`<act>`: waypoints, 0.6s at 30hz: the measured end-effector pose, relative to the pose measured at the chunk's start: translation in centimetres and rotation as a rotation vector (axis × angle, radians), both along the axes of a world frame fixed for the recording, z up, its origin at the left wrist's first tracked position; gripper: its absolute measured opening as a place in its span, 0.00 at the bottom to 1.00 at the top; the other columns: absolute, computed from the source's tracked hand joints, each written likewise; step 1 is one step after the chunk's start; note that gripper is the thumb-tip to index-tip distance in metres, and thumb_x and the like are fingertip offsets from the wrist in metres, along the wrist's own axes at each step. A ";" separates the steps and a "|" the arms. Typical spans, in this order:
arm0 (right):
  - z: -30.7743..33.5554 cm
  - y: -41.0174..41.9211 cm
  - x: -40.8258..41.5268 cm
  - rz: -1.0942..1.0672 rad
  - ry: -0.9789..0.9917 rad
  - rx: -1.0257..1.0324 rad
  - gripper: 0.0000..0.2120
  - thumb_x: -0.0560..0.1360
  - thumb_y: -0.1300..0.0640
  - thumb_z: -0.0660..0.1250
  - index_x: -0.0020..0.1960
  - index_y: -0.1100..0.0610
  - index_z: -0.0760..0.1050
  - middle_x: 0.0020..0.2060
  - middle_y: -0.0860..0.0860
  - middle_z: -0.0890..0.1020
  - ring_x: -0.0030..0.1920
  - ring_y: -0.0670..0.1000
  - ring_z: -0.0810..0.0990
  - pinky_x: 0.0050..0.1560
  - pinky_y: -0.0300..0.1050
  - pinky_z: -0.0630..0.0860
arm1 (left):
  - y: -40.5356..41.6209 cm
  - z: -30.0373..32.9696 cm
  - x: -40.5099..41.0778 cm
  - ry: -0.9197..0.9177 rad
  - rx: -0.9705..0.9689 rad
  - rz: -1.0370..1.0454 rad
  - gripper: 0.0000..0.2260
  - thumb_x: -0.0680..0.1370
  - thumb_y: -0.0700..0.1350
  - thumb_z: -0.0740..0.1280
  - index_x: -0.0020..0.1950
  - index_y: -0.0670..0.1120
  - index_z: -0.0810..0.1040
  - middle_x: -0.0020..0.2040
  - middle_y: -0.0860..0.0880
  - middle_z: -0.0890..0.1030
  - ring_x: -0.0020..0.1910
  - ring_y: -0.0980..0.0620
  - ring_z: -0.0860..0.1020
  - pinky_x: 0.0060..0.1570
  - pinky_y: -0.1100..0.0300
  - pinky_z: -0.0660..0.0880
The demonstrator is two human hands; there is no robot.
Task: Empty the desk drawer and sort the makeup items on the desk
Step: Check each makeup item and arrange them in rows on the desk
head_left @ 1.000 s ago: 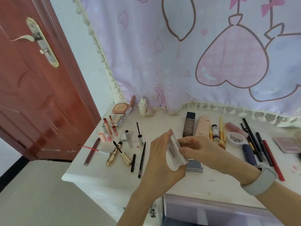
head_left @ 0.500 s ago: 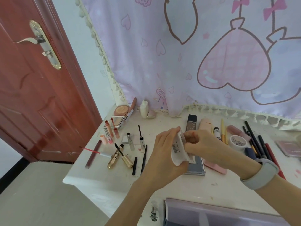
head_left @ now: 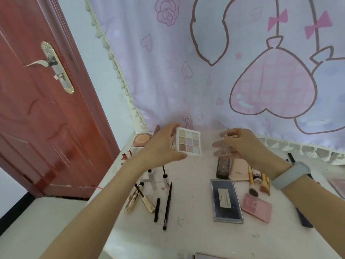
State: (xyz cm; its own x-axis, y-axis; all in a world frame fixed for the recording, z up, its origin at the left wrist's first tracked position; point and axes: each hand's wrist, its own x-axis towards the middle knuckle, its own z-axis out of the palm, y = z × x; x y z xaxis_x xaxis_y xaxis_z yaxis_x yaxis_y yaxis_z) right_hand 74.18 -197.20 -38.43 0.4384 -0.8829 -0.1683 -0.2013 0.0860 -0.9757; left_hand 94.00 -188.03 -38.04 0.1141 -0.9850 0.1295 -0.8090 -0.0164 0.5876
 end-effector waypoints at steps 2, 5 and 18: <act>-0.4 -0.7 1.1 -0.002 -0.028 0.013 0.08 0.75 0.68 0.62 0.54 0.62 0.72 0.42 0.58 0.83 0.34 0.55 0.84 0.34 0.43 0.82 | -1.3 0.2 1.8 -0.038 0.125 0.043 0.34 0.70 0.46 0.73 0.71 0.47 0.61 0.59 0.53 0.72 0.55 0.56 0.71 0.61 0.59 0.68; -1.3 -1.3 3.2 0.011 -0.041 0.055 0.07 0.75 0.69 0.62 0.51 0.61 0.71 0.41 0.59 0.83 0.31 0.53 0.83 0.32 0.43 0.82 | -2.8 -0.6 3.5 0.065 0.309 0.093 0.28 0.70 0.47 0.73 0.66 0.46 0.68 0.60 0.52 0.73 0.49 0.52 0.78 0.53 0.54 0.77; -6.1 -3.0 8.2 0.075 0.211 0.042 0.06 0.76 0.69 0.58 0.52 0.65 0.69 0.49 0.65 0.80 0.31 0.53 0.79 0.30 0.40 0.78 | -5.2 -3.1 4.2 0.143 0.534 0.264 0.09 0.78 0.41 0.58 0.38 0.48 0.64 0.66 0.49 0.63 0.60 0.51 0.71 0.41 0.60 0.75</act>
